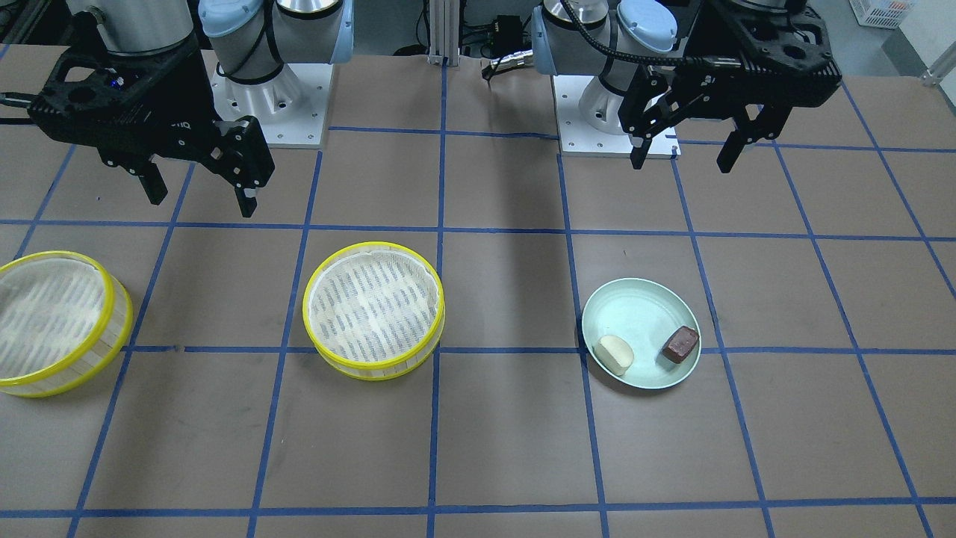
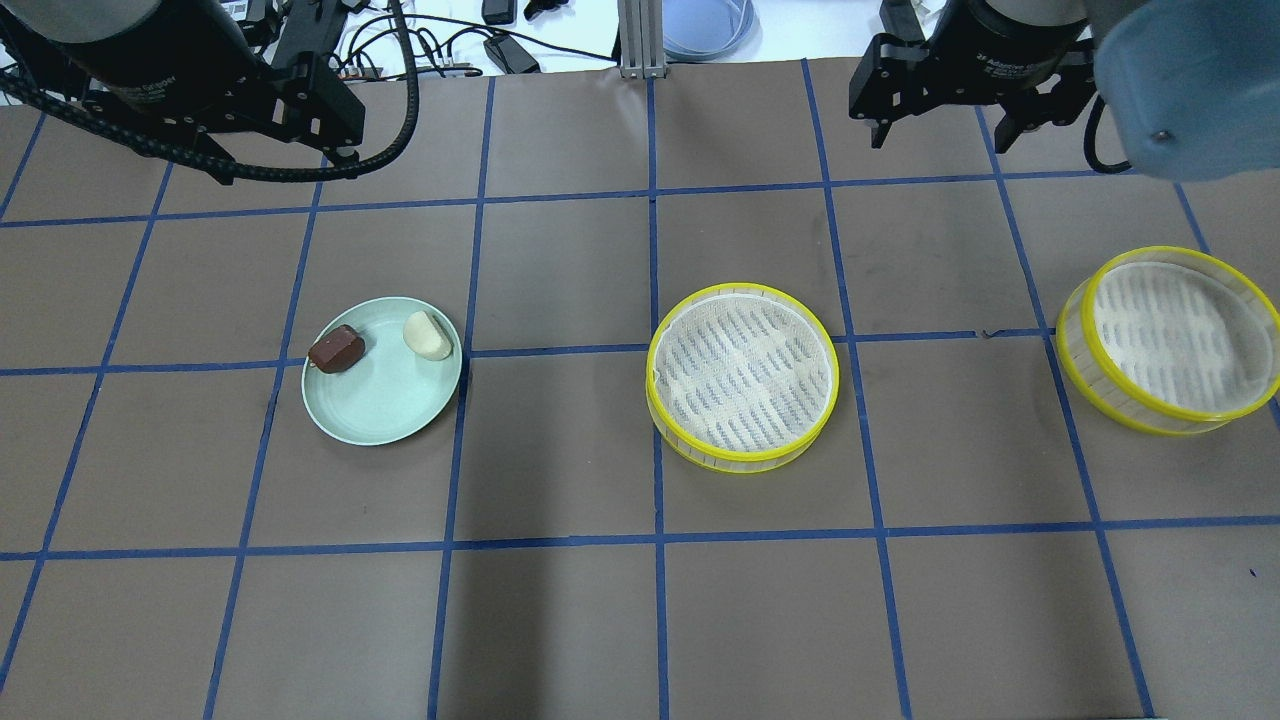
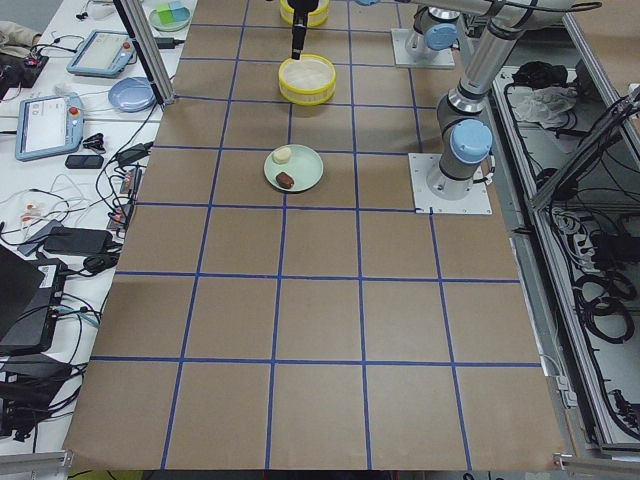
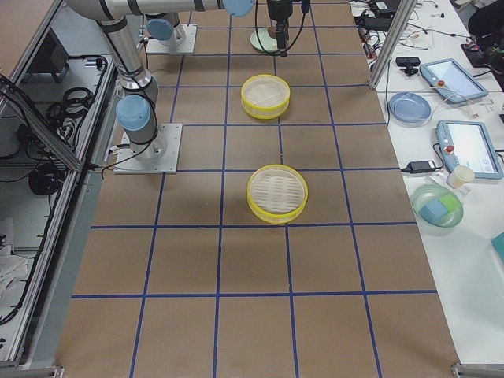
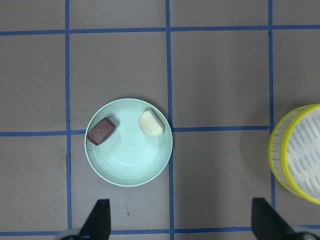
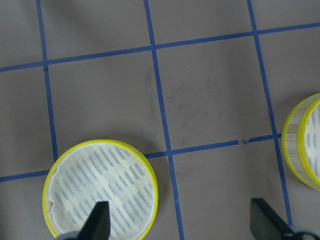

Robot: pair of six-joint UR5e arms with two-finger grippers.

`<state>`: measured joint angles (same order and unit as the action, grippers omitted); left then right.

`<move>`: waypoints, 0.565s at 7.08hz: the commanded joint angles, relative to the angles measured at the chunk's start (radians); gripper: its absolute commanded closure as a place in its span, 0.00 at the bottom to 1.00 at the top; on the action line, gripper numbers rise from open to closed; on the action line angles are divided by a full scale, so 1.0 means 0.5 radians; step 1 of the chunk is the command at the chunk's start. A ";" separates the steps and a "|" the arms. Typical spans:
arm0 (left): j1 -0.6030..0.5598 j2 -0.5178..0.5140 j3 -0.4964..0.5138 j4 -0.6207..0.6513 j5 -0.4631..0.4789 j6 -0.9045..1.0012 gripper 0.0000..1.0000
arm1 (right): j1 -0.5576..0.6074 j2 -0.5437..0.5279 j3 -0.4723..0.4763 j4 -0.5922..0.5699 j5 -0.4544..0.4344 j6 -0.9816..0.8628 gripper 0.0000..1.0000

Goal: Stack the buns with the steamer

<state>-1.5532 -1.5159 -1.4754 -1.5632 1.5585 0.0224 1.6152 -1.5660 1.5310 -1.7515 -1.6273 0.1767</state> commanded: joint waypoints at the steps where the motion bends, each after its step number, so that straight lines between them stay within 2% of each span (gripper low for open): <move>1: 0.032 -0.042 -0.010 -0.027 -0.021 0.004 0.00 | 0.000 0.003 0.000 -0.001 0.003 -0.001 0.00; 3: 0.151 -0.192 -0.116 -0.009 -0.006 0.029 0.00 | -0.046 0.003 -0.003 -0.004 -0.006 -0.064 0.00; 4: 0.243 -0.308 -0.296 0.258 -0.018 0.068 0.00 | -0.134 0.003 -0.006 -0.004 -0.001 -0.168 0.00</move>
<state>-1.4826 -1.6080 -1.5426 -1.5346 1.5528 0.0390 1.5874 -1.5647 1.5290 -1.7531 -1.6283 0.1408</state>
